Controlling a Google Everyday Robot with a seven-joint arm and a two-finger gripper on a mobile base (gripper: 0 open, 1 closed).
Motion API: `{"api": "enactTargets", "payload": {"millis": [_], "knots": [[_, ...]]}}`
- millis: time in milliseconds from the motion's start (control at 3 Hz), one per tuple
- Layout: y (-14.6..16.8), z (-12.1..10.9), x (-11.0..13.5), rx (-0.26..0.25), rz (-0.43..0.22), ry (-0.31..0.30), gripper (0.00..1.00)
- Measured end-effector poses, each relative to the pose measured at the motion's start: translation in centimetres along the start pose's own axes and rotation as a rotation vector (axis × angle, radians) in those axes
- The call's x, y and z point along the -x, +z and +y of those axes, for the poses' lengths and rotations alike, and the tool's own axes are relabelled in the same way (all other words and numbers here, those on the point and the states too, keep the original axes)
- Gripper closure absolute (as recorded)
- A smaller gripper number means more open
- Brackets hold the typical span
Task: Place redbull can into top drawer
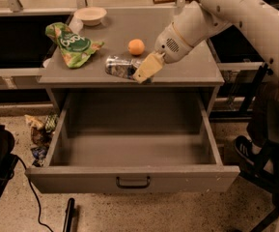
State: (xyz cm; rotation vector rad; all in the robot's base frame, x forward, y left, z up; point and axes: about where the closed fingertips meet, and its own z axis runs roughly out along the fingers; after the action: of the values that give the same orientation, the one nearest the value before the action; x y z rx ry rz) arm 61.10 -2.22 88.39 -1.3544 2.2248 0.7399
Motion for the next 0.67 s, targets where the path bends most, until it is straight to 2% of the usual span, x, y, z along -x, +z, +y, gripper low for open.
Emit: {"api": "enactTargets", "payload": {"millis": [333, 667], "knots": [[0.0, 0.0, 0.0, 0.0, 0.0, 0.0, 1.0], [2.4, 0.5, -1.3, -0.026, 0.09, -0.027, 1.0]]}}
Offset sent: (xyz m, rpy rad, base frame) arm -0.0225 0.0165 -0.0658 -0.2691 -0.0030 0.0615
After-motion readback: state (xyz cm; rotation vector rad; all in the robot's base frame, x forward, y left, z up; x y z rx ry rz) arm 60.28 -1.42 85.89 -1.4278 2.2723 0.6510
